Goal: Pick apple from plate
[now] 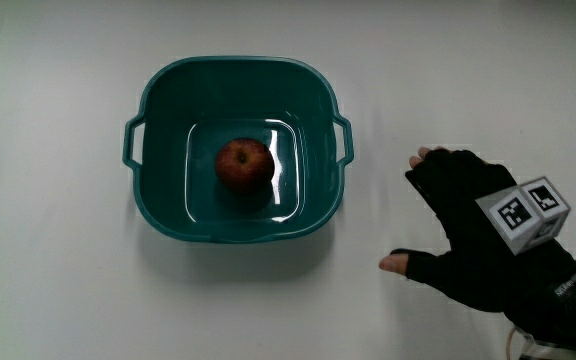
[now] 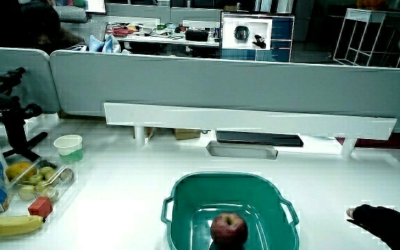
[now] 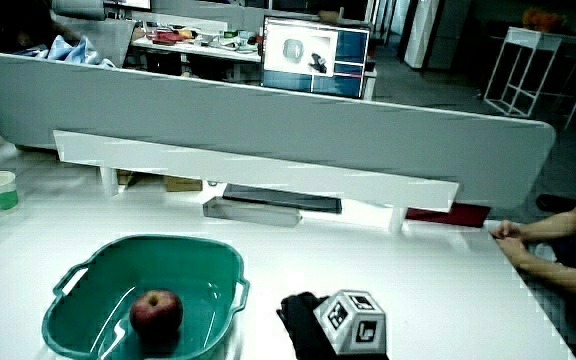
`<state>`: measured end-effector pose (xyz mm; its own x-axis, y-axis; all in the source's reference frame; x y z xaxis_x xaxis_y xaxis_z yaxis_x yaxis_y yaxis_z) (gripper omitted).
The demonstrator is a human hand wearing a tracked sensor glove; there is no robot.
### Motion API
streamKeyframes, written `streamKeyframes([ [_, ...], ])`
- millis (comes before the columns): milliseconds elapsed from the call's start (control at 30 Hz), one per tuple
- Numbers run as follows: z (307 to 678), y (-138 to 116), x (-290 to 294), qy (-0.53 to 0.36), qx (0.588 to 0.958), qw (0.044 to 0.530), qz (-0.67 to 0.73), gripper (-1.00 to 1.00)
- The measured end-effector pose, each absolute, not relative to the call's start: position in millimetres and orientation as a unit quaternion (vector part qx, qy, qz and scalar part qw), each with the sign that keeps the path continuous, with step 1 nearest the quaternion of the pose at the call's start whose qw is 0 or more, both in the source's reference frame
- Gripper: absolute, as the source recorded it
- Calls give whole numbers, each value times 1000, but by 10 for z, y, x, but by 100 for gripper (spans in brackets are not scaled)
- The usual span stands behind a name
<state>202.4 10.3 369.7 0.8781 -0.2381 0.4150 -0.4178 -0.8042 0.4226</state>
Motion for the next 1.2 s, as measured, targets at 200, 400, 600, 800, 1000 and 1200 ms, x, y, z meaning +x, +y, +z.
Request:
streamKeyframes([
  [200,3731,-27,1840,-184,935,267,145,0],
  [400,3694,-193,1610,-194,932,275,136,0],
  [600,3647,-326,1396,-201,929,280,136,0],
  [800,3684,-467,1174,-206,926,293,123,0],
  [1000,3781,-571,992,-217,925,286,125,0],
  [1200,3894,-662,792,-216,925,295,109,0],
])
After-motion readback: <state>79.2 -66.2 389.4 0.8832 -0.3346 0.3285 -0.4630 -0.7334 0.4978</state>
